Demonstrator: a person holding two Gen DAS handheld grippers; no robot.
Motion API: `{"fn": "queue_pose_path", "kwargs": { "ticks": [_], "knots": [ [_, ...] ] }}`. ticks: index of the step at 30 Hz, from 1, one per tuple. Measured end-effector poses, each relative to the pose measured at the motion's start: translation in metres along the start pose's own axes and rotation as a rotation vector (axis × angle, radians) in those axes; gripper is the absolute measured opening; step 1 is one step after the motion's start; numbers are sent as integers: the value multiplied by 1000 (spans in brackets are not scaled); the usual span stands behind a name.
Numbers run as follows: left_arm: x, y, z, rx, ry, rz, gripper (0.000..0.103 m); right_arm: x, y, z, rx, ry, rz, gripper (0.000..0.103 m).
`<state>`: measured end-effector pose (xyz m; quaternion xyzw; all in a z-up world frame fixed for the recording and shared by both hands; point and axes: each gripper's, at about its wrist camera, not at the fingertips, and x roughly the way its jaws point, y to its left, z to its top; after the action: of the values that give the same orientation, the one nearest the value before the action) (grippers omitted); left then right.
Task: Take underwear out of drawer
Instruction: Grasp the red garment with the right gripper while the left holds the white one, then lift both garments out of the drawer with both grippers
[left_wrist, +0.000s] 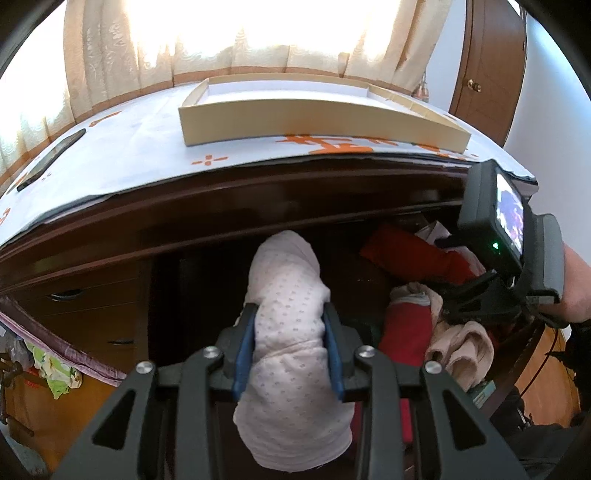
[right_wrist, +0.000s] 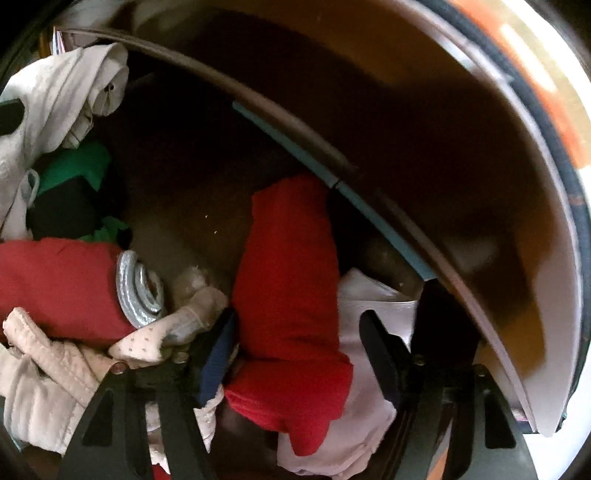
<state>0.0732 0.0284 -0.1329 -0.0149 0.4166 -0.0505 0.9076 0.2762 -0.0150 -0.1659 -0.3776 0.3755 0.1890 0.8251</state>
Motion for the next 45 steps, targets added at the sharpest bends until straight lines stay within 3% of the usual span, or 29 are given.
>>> {"fn": "queue_pose_path", "kwargs": {
  "ticks": [1, 7, 19, 21, 33, 39, 45],
  "knots": [
    [0, 0, -1, -1, 0, 0, 33, 1, 2, 1, -6, 4, 27, 52],
    [-1, 2, -1, -12, -4, -2, 33, -8, 17, 2, -59, -44, 18, 40],
    [-2, 4, -2, -22, -19, -2, 33, -54, 24, -8, -69, -212, 24, 39],
    [-2, 3, -2, -22, -22, -2, 33, -62, 19, -34, -71, -241, 25, 39],
    [-7, -6, -1, -1, -44, -17, 33, -110, 31, -47, -126, -384, 19, 38],
    [-11, -10, 0, 8, -53, -24, 33, -140, 45, -56, -148, -432, 2, 38],
    [-17, -11, 2, 9, -73, -30, 33, -139, 43, -68, -137, -467, 9, 37]
  ]
}}
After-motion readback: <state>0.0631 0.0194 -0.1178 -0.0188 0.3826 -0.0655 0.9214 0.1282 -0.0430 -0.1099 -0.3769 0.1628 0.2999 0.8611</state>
